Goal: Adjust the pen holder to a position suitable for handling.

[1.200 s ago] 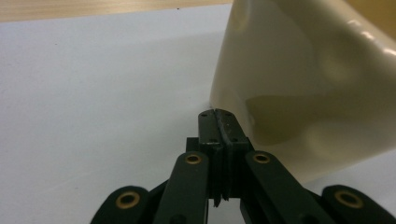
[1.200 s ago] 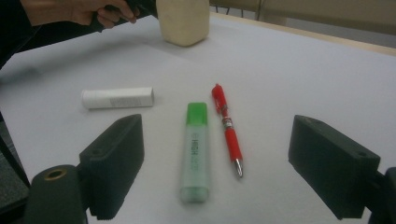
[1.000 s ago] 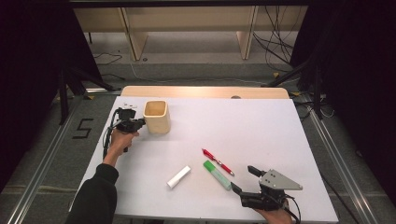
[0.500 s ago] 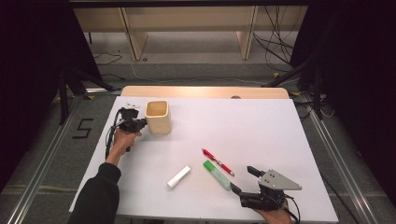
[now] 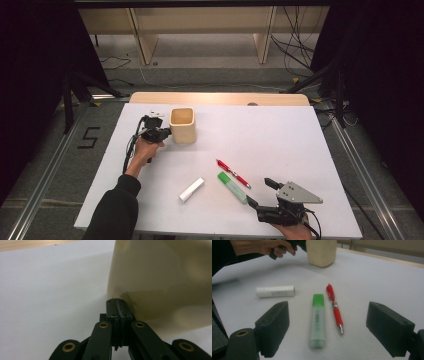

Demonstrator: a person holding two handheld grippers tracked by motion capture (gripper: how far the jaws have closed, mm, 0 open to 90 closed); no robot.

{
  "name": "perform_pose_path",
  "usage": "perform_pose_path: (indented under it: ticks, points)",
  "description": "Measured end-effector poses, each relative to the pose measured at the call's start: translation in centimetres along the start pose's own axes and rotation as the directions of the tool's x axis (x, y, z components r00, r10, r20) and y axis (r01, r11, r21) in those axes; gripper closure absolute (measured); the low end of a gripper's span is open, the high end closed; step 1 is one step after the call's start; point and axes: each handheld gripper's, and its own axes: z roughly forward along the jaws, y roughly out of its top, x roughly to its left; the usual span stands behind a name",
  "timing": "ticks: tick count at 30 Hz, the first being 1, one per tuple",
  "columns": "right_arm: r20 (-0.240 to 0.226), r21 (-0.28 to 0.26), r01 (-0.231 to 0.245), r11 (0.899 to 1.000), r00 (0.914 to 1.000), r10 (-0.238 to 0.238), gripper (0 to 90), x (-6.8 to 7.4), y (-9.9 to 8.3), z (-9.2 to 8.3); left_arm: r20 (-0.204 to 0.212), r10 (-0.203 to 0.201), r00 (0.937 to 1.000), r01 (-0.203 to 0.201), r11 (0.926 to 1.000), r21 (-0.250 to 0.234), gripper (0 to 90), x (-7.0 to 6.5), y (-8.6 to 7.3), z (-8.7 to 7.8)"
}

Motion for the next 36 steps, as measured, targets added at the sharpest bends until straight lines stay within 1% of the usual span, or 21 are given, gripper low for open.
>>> perform_pose_path:
  ticks: [1, 6, 7, 8, 9, 10, 12, 13, 16, 19, 21, 25, 27, 29, 31, 32, 33, 34, 35, 36]
  points:
    - [-0.001, -0.001, 0.001, 1.000, 1.0000, -0.001, 19.5, 0.0, 0.0, 0.0, 0.000, 0.000, 1.0000, 0.000, 1.0000, 0.000, 89.5, 0.0, 0.0, 0.0]
    - [0.000, 0.000, 0.002, 1.000, 1.0000, -0.002, 19.5, 0.0, 0.0, 0.0, 0.018, 0.019, 0.9997, -0.019, 0.9998, 0.004, 89.5, -1.4, 0.3, 0.6]
    - [0.000, 0.000, 0.002, 1.000, 1.0000, -0.002, 19.5, 0.0, 0.0, 0.0, 0.025, 0.021, 0.9995, -0.021, 0.9998, -0.003, 89.5, -2.0, 0.4, 0.8]
    - [0.000, 0.000, 0.002, 1.000, 1.0000, -0.002, 19.5, 0.0, 0.0, 0.0, 0.025, 0.021, 0.9995, -0.021, 0.9998, -0.003, 89.5, -2.0, 0.4, 0.8]
    - [0.000, 0.000, 0.002, 1.000, 1.0000, -0.002, 19.5, 0.0, 0.0, 0.0, 0.033, 0.025, 0.9991, -0.025, 0.9997, -0.004, 89.5, -2.5, 0.5, 1.0]
    - [-0.001, 0.000, 0.003, 1.000, 1.0000, -0.003, 19.6, 0.0, 0.0, 0.0, 0.032, 0.036, 0.9989, -0.036, 0.9994, -0.001, 89.5, -2.6, 0.6, 1.1]
    - [-0.001, -0.001, 0.004, 1.000, 1.0000, -0.004, 19.6, 0.0, 0.0, 0.0, 0.029, 0.039, 0.9988, -0.039, 0.9993, -0.003, 89.5, -3.0, 0.8, 1.4]
    - [-0.001, -0.001, 0.003, 1.000, 1.0000, -0.003, 19.6, 0.0, 0.0, -0.1, 0.028, 0.049, 0.9984, -0.049, 0.9988, 0.001, 89.5, -3.1, 0.8, 1.5]
    - [-0.002, -0.001, 0.004, 1.000, 1.0000, -0.004, 19.6, 0.0, 0.0, -0.1, 0.028, 0.047, 0.9985, -0.047, 0.9989, -0.008, 89.5, -3.5, 1.0, 1.7]
    - [-0.002, -0.004, 0.003, 1.000, 1.0000, -0.003, 19.6, 0.0, 0.0, -0.1, 0.033, 0.057, 0.9979, -0.056, 0.9984, -0.003, 89.5, -4.1, 1.2, 2.0]
    - [-0.003, -0.002, 0.004, 1.000, 1.0000, -0.004, 19.7, 0.0, 0.0, -0.1, 0.046, 0.060, 0.9971, -0.060, 0.9982, -0.003, 89.4, -4.7, 1.4, 2.3]
    - [-0.004, -0.002, 0.003, 1.000, 1.0000, -0.003, 19.7, 0.0, 0.0, -0.1, 0.056, 0.069, 0.9960, -0.069, 0.9976, -0.008, 89.5, -5.2, 1.4, 2.5]
    - [-0.005, -0.002, 0.004, 1.000, 1.0000, -0.004, 19.7, 0.0, 0.0, -0.1, 0.056, 0.069, 0.9961, -0.068, 0.9976, -0.007, 89.4, -5.6, 1.5, 2.7]
    - [-0.005, -0.001, 0.004, 1.000, 1.0000, -0.004, 19.8, 0.0, 0.0, -0.1, 0.054, 0.078, 0.9956, -0.077, 0.9970, -0.006, 89.4, -5.9, 1.6, 2.8]
    - [-0.007, -0.002, 0.004, 1.000, 1.0000, -0.004, 19.8, 0.0, 0.0, -0.1, 0.056, 0.070, 0.9959, -0.070, 0.9975, -0.011, 89.4, -6.2, 1.7, 3.0]
    - [-0.006, -0.001, 0.006, 1.000, 1.0000, -0.006, 19.8, 0.0, 0.0, -0.1, 0.053, 0.075, 0.9958, -0.075, 0.9971, -0.014, 89.4, -6.5, 1.8, 3.2]
    - [-0.006, -0.001, 0.006, 1.000, 1.0000, -0.006, 19.8, 0.0, 0.0, -0.1, 0.053, 0.075, 0.9958, -0.075, 0.9971, -0.014, 89.4, -6.5, 1.8, 3.2]
    - [-0.005, 0.000, 0.006, 1.000, 1.0000, -0.006, 19.9, 0.0, 0.0, -0.1, 0.058, 0.071, 0.9958, -0.070, 0.9974, -0.015, 89.4, -6.8, 1.9, 3.3]
    - [-0.005, -0.001, 0.005, 1.000, 1.0000, -0.005, 19.8, 0.0, 0.0, -0.1, 0.058, 0.071, 0.9958, -0.070, 0.9974, -0.015, 89.4, -6.8, 1.9, 3.3]
    - [-0.005, -0.003, 0.004, 1.000, 1.0000, -0.004, 19.9, 0.0, 0.0, -0.1, 0.061, 0.078, 0.9951, -0.077, 0.9969, -0.014, 89.4, -7.1, 2.0, 3.4]
